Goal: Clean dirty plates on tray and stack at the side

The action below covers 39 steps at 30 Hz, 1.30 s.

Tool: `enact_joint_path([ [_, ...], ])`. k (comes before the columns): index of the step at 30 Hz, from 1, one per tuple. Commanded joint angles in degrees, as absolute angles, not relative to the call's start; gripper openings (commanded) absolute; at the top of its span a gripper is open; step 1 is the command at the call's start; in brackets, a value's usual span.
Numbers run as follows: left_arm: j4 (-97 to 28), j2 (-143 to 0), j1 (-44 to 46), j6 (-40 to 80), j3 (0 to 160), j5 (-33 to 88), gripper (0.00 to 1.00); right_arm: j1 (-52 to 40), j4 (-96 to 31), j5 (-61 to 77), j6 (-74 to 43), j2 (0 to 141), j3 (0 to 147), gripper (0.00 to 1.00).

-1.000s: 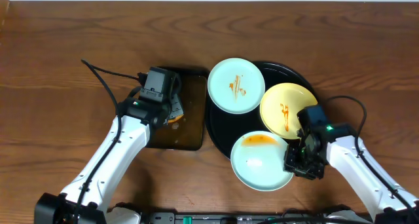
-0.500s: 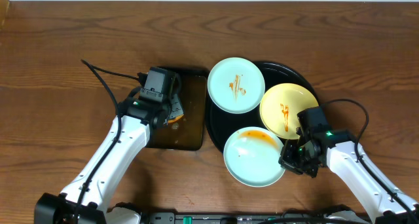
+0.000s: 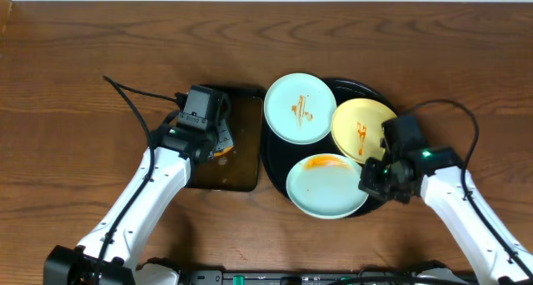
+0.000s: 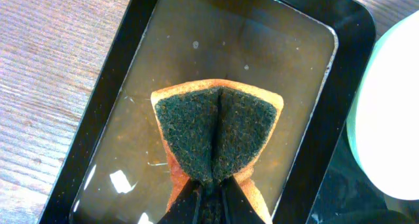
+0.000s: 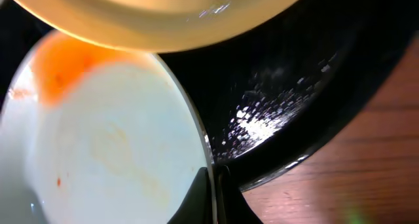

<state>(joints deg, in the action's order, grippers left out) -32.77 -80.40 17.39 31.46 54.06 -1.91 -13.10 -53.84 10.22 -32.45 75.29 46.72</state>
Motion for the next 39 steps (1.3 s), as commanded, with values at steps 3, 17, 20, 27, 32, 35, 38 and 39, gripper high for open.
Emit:
enact_joint_path([
  [3,-32.7,-80.5,17.2,31.1,53.8,-3.0,0.08,-13.1,-56.6,5.8,-28.6,74.6,49.8,0.01],
  [17,-32.8,-80.5,17.2,31.1,53.8,-3.0,0.08,-13.1,-52.6,5.9,-24.0,74.6,51.4,0.01],
  [20,-32.8,-80.5,17.2,31.1,53.8,-3.0,0.08,-13.0,-53.2,5.7,-23.0,74.6,53.3,0.01],
  [27,-32.8,-80.5,17.2,31.1,53.8,-3.0,0.08,-11.7,-54.9,-1.1,-20.8,74.6,54.7,0.01],
  [32,-32.7,-80.5,17.2,31.1,53.8,-3.0,0.08,-11.7,-52.1,-3.3,-15.7,74.5,55.4,0.01],
  [35,-32.7,-80.5,17.2,31.1,53.8,-3.0,0.08,-11.7,-51.9,-4.5,-13.1,74.6,57.2,0.01],
  [38,-32.7,-80.5,17.2,31.1,53.8,-3.0,0.08,-12.0,-54.1,-4.5,-10.7,74.6,59.5,0.01],
  [39,-32.7,-80.5,17.2,31.1,53.8,-3.0,0.08,-12.2,-54.8,-4.6,-9.2,74.6,60.2,0.01],
])
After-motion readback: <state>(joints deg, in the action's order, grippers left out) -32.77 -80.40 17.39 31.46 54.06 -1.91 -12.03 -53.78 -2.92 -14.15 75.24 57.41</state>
